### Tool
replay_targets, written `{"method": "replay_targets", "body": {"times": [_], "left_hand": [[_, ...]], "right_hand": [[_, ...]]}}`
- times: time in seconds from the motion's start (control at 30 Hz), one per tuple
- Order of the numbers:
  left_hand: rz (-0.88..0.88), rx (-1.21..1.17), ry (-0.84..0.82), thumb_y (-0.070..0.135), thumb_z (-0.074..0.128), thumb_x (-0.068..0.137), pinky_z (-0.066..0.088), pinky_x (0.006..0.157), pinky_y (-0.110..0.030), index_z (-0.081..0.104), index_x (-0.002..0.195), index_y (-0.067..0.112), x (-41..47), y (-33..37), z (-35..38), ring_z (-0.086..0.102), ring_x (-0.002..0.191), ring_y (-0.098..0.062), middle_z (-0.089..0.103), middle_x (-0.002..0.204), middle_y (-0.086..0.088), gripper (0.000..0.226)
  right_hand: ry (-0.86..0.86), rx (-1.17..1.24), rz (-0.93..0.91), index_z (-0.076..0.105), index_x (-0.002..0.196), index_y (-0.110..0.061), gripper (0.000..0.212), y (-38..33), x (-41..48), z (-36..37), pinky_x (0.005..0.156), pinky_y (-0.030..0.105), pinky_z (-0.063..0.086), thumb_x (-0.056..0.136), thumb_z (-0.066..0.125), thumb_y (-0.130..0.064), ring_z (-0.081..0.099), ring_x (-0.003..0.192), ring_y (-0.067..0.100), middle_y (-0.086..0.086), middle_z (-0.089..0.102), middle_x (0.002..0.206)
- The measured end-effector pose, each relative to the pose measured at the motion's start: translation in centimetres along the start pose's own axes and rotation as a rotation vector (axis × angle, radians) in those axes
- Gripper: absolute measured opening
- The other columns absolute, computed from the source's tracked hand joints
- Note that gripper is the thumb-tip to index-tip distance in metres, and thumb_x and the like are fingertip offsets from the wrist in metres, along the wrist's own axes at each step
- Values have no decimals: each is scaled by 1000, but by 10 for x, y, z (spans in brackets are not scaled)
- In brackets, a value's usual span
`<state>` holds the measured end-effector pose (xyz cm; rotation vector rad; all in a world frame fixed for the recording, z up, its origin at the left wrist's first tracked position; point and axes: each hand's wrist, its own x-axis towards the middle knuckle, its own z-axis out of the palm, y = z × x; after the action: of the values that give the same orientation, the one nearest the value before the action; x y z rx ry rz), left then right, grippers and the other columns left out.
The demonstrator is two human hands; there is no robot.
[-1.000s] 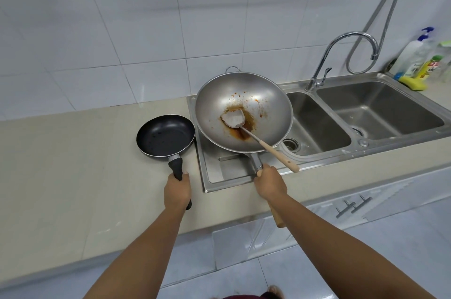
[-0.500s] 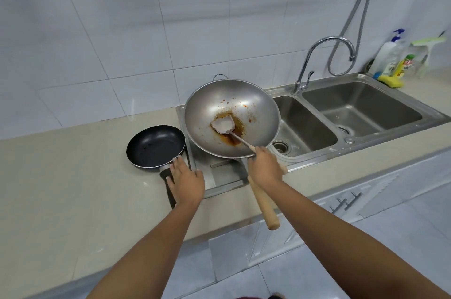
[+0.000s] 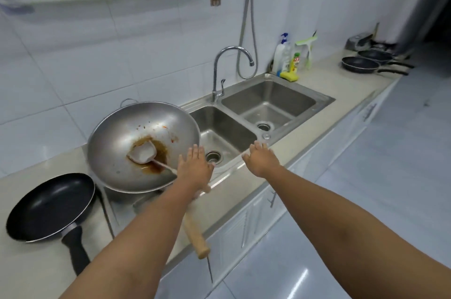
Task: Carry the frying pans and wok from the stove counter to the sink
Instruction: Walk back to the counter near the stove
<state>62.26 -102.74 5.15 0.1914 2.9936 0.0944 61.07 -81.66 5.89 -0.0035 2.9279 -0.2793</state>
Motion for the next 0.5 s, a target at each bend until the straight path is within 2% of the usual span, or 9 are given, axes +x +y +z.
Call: {"method": "replay_targets", "body": {"times": [0.17, 0.5], "left_hand": [[134, -6, -76, 45, 20, 104, 10, 120, -47, 2, 156, 5, 40, 98, -5, 4, 152, -28, 2, 165, -13, 68], [363, 7, -134, 44, 19, 104, 5, 120, -48, 3, 157, 6, 98, 288, -4, 3, 152, -28, 3, 165, -14, 67]], "right_hand": [[-14, 36, 157, 27, 153, -5, 62, 106, -4, -17, 120, 48, 15, 103, 23, -43, 11, 150, 32, 11, 14, 165], [-15, 91, 391, 16, 156, -6, 64, 278, -17, -54, 121, 48, 9, 104, 19, -43, 3, 152, 30, 9, 5, 167]]}}
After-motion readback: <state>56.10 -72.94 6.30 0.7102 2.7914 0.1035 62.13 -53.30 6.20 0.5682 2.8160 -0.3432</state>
